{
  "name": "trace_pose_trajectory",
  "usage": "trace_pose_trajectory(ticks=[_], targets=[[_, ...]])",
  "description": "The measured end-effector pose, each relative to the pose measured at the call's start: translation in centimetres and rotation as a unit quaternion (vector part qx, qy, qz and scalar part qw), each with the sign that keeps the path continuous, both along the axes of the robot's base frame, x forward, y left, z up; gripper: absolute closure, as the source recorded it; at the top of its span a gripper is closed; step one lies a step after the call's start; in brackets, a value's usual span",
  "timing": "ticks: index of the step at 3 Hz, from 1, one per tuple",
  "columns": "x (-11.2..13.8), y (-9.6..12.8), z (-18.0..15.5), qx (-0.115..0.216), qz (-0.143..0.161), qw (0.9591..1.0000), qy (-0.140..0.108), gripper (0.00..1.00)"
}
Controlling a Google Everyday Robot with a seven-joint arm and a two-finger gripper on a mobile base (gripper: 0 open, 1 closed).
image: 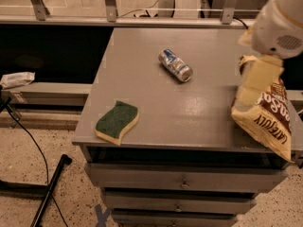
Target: Pick redbull can
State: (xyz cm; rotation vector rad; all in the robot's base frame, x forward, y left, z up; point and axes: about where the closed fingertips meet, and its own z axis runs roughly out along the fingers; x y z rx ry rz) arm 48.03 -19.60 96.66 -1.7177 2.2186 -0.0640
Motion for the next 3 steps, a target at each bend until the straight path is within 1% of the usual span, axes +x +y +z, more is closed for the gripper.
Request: trace_pose_trajectory(ticks=[1,2,3], targets=[[6.3,3.2,-1.2,0.000,-0.009,0.9999,0.012,0.00],[13.2,8.1,-2.2,0.003,-0.025,0.9995,0.020,0.00],[18.3,11.8,-4.0,0.002,-0.058,0.9979,0.027,0.00]])
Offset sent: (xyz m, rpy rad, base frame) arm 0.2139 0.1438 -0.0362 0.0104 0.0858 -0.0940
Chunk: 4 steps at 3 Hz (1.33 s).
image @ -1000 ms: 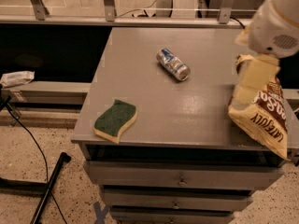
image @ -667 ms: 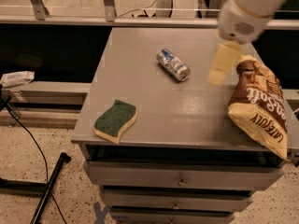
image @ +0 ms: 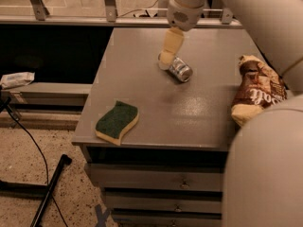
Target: Pick redbull can
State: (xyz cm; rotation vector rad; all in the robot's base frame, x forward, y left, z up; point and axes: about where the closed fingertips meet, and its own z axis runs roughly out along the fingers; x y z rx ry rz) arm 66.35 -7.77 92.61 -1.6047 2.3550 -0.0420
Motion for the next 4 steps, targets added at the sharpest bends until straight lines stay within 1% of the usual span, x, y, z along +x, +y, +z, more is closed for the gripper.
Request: trace_pose_trajectory(ticks=[1,2,3,4], targets=[[3.8,1.4,-3.5,-0.011,-0.061,0.9980,0.012,0.00],[6.5,1.5,-6.6,-0.019,-0.118,0.9927,0.020,0.00],[8.3,1.8,-8.8,-0.024,-0.154,0.9875,0.025,0.25],[9.0,2.2,-9.4,-0.022,-0.160,0.9865,0.027,0.48]])
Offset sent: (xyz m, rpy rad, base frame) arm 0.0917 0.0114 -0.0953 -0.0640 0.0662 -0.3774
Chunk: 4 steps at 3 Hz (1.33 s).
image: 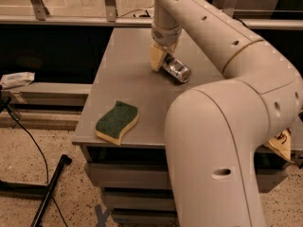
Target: Pick redbull can
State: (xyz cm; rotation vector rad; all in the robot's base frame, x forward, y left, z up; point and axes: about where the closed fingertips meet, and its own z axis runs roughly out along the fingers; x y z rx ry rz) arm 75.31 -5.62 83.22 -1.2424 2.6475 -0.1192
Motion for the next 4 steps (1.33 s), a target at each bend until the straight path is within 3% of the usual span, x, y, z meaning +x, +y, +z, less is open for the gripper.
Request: trace_pose_trajectory(ticks=[1,2,3,4], targets=[[0.0,0.2,0.2,0.001,0.002,1.0000,0.000,0.72],[-0.7,0.8,2.5,0.012,0.036,0.9992,-0.013,0.95],[-3.4,2.3,9.8,0.059,0.138,0.9870,-0.056,1.00],[-3.4,2.8,10.3,0.060,0.173,0.9810,-0.066,1.00]])
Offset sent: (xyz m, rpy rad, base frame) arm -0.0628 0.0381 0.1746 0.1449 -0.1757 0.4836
